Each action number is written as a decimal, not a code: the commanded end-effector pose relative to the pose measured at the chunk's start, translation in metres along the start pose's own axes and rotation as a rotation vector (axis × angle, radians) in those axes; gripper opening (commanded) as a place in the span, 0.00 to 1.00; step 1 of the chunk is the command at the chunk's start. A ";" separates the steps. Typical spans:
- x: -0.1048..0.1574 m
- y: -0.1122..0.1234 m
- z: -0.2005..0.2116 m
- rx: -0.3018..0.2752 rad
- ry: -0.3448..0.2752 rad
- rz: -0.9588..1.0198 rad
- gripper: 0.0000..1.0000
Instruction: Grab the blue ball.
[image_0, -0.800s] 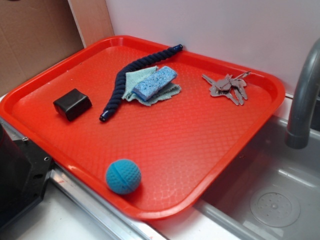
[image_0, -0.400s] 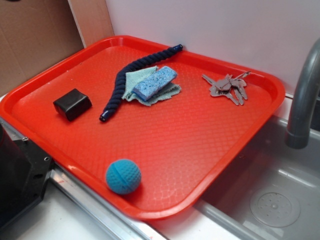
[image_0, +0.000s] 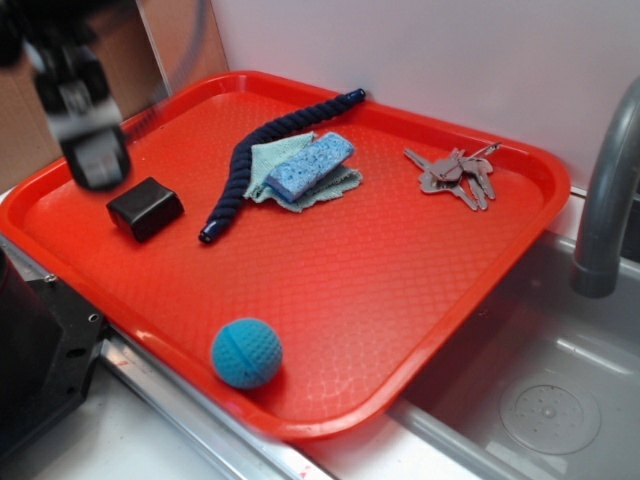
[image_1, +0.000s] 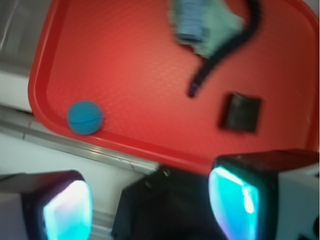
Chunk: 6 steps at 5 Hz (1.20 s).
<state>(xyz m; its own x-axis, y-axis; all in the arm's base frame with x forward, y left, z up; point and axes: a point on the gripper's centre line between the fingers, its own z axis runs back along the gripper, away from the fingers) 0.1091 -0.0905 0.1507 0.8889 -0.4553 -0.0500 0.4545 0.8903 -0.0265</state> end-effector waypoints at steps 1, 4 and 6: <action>0.021 -0.031 -0.049 0.041 -0.019 -0.346 1.00; 0.035 -0.026 -0.066 0.051 -0.099 -0.371 1.00; 0.031 -0.047 -0.083 0.012 -0.057 -0.430 1.00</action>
<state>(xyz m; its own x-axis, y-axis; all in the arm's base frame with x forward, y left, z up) 0.1177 -0.1469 0.0629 0.6251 -0.7805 -0.0070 0.7802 0.6251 -0.0229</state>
